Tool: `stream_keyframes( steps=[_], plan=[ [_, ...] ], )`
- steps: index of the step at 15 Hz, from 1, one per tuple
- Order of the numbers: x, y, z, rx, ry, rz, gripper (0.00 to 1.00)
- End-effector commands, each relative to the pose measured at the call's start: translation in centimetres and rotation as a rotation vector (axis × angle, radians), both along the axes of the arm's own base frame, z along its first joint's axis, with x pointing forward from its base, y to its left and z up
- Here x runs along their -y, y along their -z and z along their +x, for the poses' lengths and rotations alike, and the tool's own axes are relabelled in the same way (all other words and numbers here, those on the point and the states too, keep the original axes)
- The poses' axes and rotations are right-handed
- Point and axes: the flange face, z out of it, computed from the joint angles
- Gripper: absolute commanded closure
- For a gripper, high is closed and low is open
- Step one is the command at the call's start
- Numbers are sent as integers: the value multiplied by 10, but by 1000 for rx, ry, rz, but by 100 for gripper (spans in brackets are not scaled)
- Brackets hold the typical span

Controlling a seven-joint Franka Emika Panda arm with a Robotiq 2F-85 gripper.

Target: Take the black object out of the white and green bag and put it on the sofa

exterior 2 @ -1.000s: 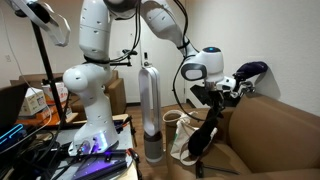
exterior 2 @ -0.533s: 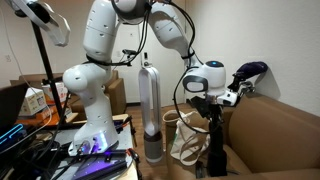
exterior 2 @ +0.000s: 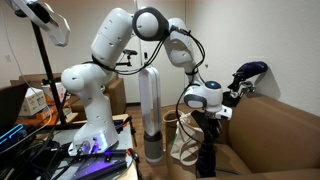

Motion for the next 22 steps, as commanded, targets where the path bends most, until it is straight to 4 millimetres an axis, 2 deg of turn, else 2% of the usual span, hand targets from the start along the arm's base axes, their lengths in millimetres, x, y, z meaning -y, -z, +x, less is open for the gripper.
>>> stream_keyframes(
  steps=[1, 6, 8, 10, 13, 17, 18, 19, 22],
  plan=[
    [18, 30, 11, 29, 50, 29, 93],
    [59, 53, 8, -9, 280, 115, 93],
    [72, 59, 3, -39, 340, 92, 94],
    [78, 61, -5, -93, 317, 29, 94],
    [73, 75, -12, -261, 222, -54, 93],
    [48, 96, -9, -471, 95, -73, 93],
    [44, 98, -7, -498, 79, -73, 68],
    [41, 99, -4, -514, 63, -74, 67],
    [40, 98, 3, -528, 49, -97, 49]
  ],
)
